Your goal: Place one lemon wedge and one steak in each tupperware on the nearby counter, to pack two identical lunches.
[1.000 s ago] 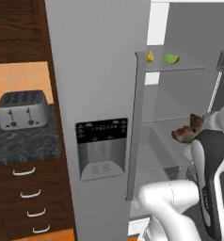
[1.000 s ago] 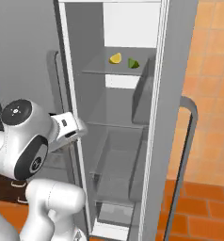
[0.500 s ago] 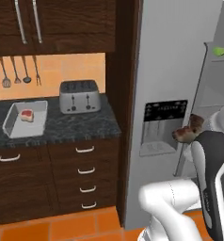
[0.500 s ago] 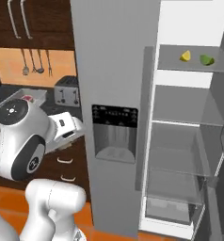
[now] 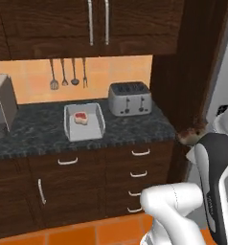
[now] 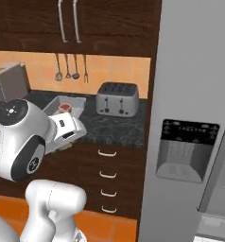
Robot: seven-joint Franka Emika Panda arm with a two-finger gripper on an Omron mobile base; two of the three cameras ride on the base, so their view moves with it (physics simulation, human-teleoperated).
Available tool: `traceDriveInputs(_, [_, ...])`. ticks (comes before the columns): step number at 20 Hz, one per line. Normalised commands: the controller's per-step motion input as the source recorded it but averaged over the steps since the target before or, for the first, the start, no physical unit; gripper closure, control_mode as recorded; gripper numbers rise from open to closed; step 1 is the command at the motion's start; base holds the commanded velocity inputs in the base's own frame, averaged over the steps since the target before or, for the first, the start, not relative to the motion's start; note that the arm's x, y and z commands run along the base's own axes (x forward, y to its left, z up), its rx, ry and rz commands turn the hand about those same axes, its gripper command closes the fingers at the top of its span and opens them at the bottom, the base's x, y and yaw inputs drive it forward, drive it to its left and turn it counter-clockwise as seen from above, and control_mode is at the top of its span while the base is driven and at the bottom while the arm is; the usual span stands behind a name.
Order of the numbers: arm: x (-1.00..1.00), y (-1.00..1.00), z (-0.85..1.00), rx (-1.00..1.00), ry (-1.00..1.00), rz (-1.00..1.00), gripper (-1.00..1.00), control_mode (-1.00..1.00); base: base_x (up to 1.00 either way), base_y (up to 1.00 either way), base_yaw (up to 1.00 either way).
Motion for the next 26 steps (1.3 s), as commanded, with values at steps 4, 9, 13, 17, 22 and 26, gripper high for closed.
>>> traceDriveInputs(4, [0.00,0.00,0.00,0.00,0.00,0.00,1.00,1.00,0.86,1.00,-0.01])
traceDriveInputs(9, [0.00,0.00,0.00,0.00,0.00,0.00,1.00,1.00,0.92,1.00,-0.09])
traceDriveInputs(13, [0.00,0.00,0.00,0.00,0.00,0.00,1.00,1.00,-0.03,1.00,-0.02])
traceDriveInputs(17, [0.00,0.00,0.00,0.00,0.00,0.00,1.00,1.00,-0.17,1.00,0.00])
traceDriveInputs(22, [0.00,0.00,0.00,0.00,0.00,0.00,1.00,1.00,0.04,1.00,0.00])
traceDriveInputs(26, [0.00,0.00,0.00,0.00,0.00,0.00,1.00,1.00,0.19,1.00,0.00])
